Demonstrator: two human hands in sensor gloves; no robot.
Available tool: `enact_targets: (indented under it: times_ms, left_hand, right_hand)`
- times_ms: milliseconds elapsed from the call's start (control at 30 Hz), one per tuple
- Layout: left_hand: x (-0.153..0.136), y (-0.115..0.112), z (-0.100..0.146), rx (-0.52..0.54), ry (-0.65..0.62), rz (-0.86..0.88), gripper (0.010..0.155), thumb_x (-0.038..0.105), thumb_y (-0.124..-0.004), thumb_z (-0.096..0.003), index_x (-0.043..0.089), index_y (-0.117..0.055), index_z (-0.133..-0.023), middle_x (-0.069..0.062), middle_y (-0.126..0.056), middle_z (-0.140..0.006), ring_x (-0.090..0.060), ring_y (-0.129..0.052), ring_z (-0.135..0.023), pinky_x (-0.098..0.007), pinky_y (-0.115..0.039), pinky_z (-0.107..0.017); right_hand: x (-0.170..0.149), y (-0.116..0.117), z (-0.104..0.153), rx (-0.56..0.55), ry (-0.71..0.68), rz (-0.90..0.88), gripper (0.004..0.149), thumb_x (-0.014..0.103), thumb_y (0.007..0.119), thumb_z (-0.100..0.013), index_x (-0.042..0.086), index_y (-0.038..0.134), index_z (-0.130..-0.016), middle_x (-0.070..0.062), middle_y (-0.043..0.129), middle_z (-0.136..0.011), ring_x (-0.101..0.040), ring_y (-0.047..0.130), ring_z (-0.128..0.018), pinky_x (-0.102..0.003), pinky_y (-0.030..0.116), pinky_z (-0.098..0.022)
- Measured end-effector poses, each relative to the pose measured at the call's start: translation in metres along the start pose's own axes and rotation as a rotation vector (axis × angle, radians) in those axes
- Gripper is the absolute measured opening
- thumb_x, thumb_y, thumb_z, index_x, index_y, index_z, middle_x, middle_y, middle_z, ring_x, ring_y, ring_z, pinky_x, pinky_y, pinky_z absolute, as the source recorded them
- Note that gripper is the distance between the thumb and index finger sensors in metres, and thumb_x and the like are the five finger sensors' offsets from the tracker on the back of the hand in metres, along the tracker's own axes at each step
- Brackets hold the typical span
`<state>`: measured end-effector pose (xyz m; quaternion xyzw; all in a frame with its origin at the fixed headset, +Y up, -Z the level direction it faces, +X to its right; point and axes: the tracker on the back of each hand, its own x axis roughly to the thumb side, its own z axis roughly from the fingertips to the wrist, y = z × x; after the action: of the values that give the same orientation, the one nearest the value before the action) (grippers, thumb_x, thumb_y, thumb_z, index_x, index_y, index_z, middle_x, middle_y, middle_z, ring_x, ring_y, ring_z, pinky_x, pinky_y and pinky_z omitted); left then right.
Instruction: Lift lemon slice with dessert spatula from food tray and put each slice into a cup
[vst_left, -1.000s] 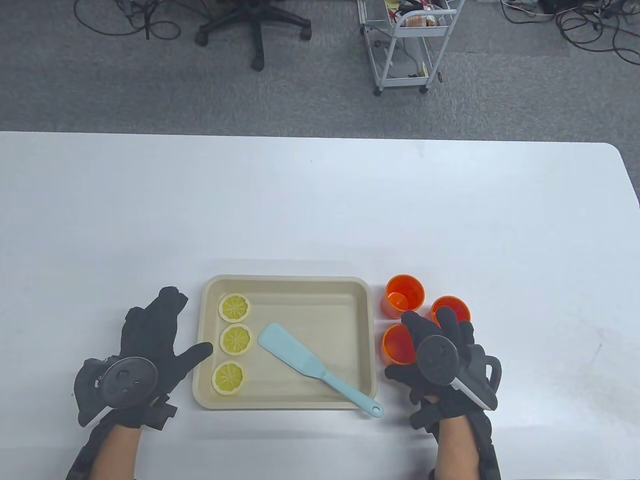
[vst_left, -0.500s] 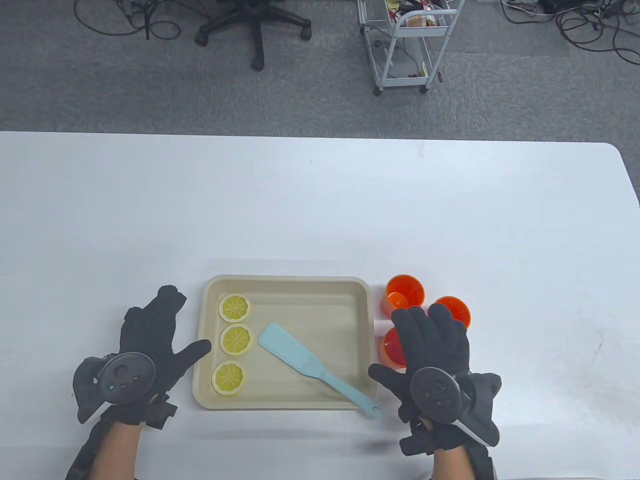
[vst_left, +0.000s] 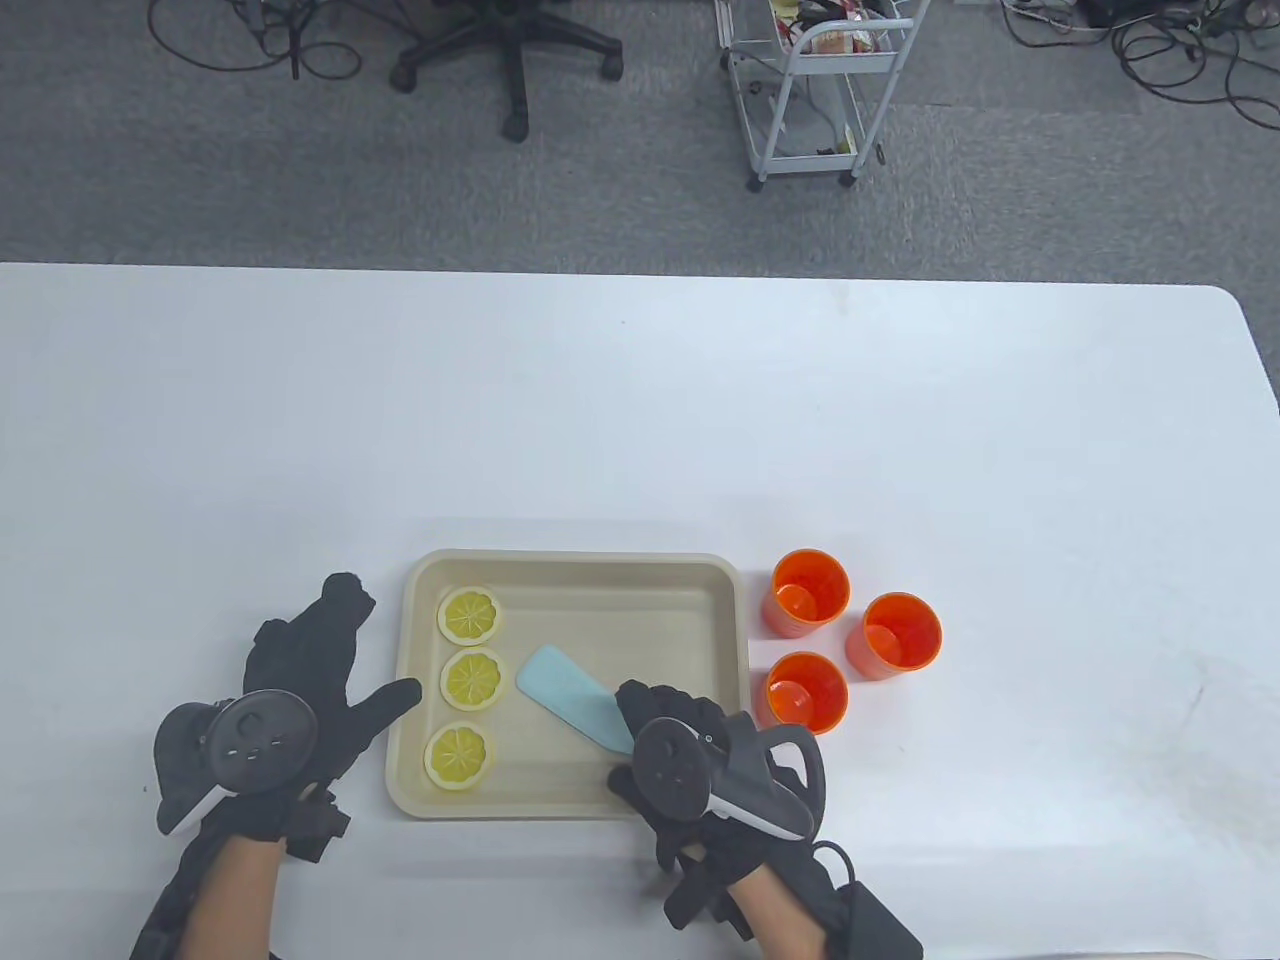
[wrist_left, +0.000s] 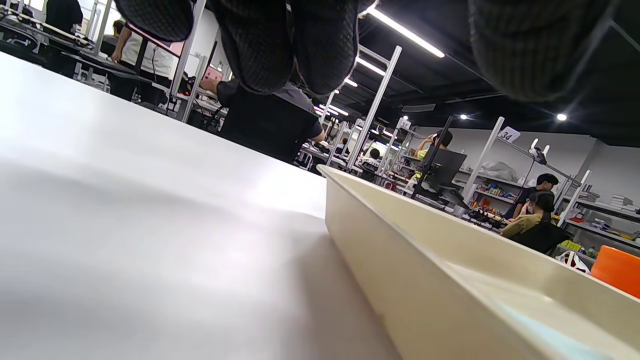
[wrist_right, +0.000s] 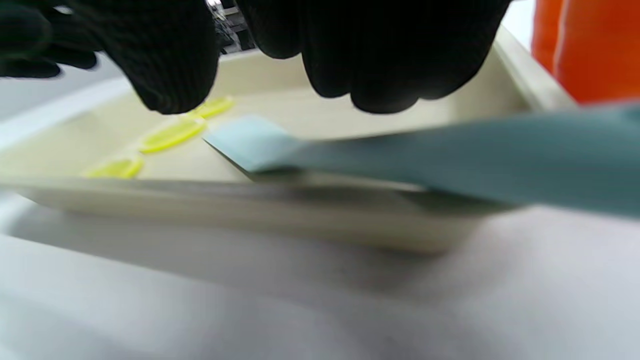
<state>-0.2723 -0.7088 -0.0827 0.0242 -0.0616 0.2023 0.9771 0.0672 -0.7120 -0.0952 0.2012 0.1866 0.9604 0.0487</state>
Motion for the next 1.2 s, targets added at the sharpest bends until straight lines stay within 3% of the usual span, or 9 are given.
enact_targets:
  times_ms: [167,400,700,900,1067,1200]
  left_hand:
    - [0.000,-0.005,-0.003,-0.064,0.006,-0.007,0.103,0.067,-0.078,-0.0523,0.014,-0.023,-0.121,-0.012,-0.061,-0.122,-0.046,-0.066,-0.112,-0.074,-0.050,-0.079]
    - [0.000,-0.016,-0.008,-0.187,0.075,0.008,0.096,0.063,-0.076,-0.0560,0.014,-0.025,-0.121,-0.013,-0.063,-0.121,-0.047,-0.069,-0.109,-0.071,-0.057,-0.078]
    - [-0.004,-0.019,-0.008,-0.280,0.225,0.174,0.092,0.058,-0.076,-0.0589,0.009,-0.027,-0.121,-0.017,-0.070,-0.115,-0.043,-0.085,-0.096,-0.062,-0.071,-0.071]
    - [-0.007,-0.026,-0.012,-0.341,0.282,0.154,0.091,0.055,-0.078,-0.0582,0.002,-0.033,-0.118,-0.013,-0.084,-0.100,-0.023,-0.103,-0.072,-0.048,-0.087,-0.057]
    - [-0.010,-0.034,-0.016,-0.409,0.279,0.190,0.085,0.052,-0.082,-0.0565,0.002,-0.047,-0.115,-0.005,-0.094,-0.085,-0.010,-0.108,-0.055,-0.039,-0.092,-0.047]
    - [-0.008,-0.038,-0.018,-0.436,0.270,0.166,0.082,0.049,-0.082,-0.0575,0.003,-0.046,-0.115,-0.001,-0.094,-0.079,-0.004,-0.107,-0.048,-0.036,-0.093,-0.046]
  right_hand:
    - [-0.002,0.015,-0.012,0.168,0.105,0.024,0.072,0.043,0.083,-0.056,0.012,0.050,-0.112,-0.015,0.071,-0.103,-0.031,0.092,-0.083,-0.047,0.079,-0.061]
    - [0.001,0.019,-0.018,0.150,0.135,0.074,0.066,0.039,0.087,-0.054,0.012,0.059,-0.107,-0.010,0.082,-0.092,-0.024,0.099,-0.071,-0.044,0.083,-0.055]
    - [0.017,0.010,-0.007,-0.033,0.119,0.252,0.061,0.036,0.085,-0.054,0.014,0.062,-0.106,-0.008,0.083,-0.090,-0.022,0.099,-0.068,-0.044,0.083,-0.055]
    - [0.024,0.000,0.008,-0.141,0.123,0.325,0.060,0.035,0.085,-0.054,0.014,0.063,-0.107,-0.009,0.083,-0.091,-0.023,0.098,-0.069,-0.045,0.083,-0.057]
    - [0.028,-0.006,0.015,-0.215,0.131,0.396,0.059,0.035,0.084,-0.054,0.017,0.063,-0.107,-0.008,0.082,-0.092,-0.023,0.097,-0.071,-0.045,0.082,-0.059]
    - [0.030,-0.009,0.018,-0.258,0.155,0.477,0.058,0.036,0.083,-0.055,0.022,0.063,-0.107,-0.006,0.080,-0.094,-0.024,0.094,-0.075,-0.047,0.077,-0.063]
